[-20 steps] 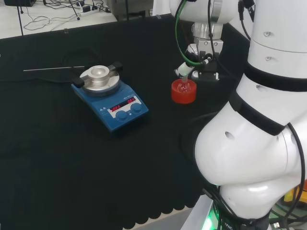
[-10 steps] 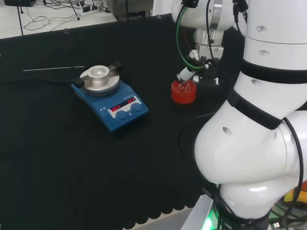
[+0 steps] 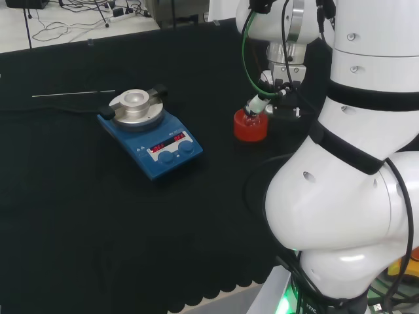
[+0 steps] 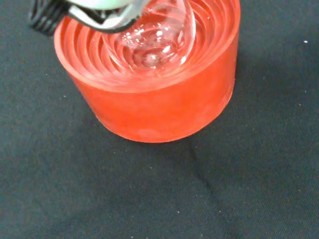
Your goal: Pick up the round-bottom flask.
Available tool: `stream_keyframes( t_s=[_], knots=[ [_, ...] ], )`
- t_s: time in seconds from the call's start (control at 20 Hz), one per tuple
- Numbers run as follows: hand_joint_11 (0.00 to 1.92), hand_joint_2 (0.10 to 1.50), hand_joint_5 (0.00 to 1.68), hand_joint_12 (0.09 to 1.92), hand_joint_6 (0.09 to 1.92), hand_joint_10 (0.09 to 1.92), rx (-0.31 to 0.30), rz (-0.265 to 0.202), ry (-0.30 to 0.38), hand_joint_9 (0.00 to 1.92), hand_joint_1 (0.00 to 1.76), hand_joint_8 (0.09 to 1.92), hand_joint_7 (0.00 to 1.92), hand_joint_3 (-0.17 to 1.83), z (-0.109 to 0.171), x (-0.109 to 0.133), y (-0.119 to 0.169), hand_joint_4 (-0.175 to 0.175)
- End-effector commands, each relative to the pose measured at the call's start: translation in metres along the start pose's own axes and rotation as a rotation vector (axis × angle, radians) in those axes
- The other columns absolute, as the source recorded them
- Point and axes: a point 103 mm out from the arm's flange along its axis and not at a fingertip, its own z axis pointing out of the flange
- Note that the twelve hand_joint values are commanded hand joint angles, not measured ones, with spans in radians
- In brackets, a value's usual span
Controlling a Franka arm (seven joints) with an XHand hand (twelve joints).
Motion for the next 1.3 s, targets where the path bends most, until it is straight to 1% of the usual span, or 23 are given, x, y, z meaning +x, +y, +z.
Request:
stream_keyframes(
  t_s=[0.05,0.2,0.3,0.35,0.4,0.45,0.6,0.75,0.9,0.95,1.0,1.05,1.15,1.2,1.25,1.3],
  knots=[
    [0.21,0.62,0.62,1.38,0.42,0.71,-0.008,0.003,-0.004,0.4,0.92,0.68,0.17,0.64,0.001,0.0,0.0,-0.029],
    [0.23,0.62,0.63,1.38,0.47,0.71,-0.008,-0.003,-0.005,0.41,0.93,0.68,0.18,0.66,0.001,0.001,0.002,-0.032],
    [0.23,0.62,0.64,1.38,0.48,0.71,-0.009,-0.006,-0.015,0.42,0.93,0.68,0.18,0.66,0.003,0.008,0.003,-0.033],
    [0.24,0.62,0.64,1.38,0.49,0.71,-0.009,-0.008,-0.014,0.42,0.93,0.68,0.19,0.67,0.003,0.007,0.003,-0.033],
    [0.24,0.62,0.64,1.38,0.49,0.71,-0.012,-0.002,-0.026,0.42,0.93,0.68,0.19,0.67,0.004,0.017,0.001,-0.034],
    [0.24,0.62,0.64,1.38,0.5,0.71,-0.013,-0.001,-0.026,0.42,0.93,0.68,0.19,0.67,0.005,0.021,0.001,-0.035],
    [0.26,0.61,0.65,1.38,0.54,0.7,-0.007,-0.002,-0.018,0.43,0.93,0.68,0.2,0.68,0.003,0.016,0.003,-0.037],
    [0.28,0.62,0.76,1.38,0.61,0.71,-0.014,0.008,-0.025,0.45,0.94,0.69,0.22,0.68,0.0,0.007,0.007,-0.05],
    [0.34,0.64,0.92,1.37,0.66,0.69,-0.029,0.015,-0.034,0.49,0.96,0.7,0.24,0.68,-0.002,0.007,0.008,-0.078],
    [0.35,0.65,0.95,1.37,0.67,0.69,-0.031,0.015,-0.035,0.51,0.96,0.7,0.25,0.68,-0.002,0.008,0.007,-0.084],
    [0.36,0.65,0.97,1.37,0.67,0.69,-0.035,0.018,-0.056,0.51,0.97,0.7,0.25,0.68,0.001,0.021,0.005,-0.088],
    [0.37,0.65,0.98,1.37,0.68,0.69,-0.037,0.017,-0.055,0.52,0.97,0.7,0.26,0.68,0.001,0.025,0.004,-0.09],
    [0.38,0.66,0.99,1.37,0.68,0.69,-0.042,0.016,-0.049,0.53,0.97,0.7,0.26,0.69,0.001,0.023,0.005,-0.093],
    [0.39,0.74,1.02,1.37,0.76,0.69,-0.053,0.017,-0.05,0.53,1.01,0.71,0.26,0.57,-0.001,0.019,0.005,-0.011],
    [0.4,0.8,1.06,1.36,0.8,0.68,-0.075,0.015,-0.051,0.55,1.04,0.71,0.28,0.48,-0.003,0.014,0.005,0.053],
    [0.42,0.82,1.09,1.35,0.82,0.67,-0.096,0.017,-0.057,0.57,1.06,0.71,0.3,0.44,-0.005,0.012,0.004,0.085]
  ],
)
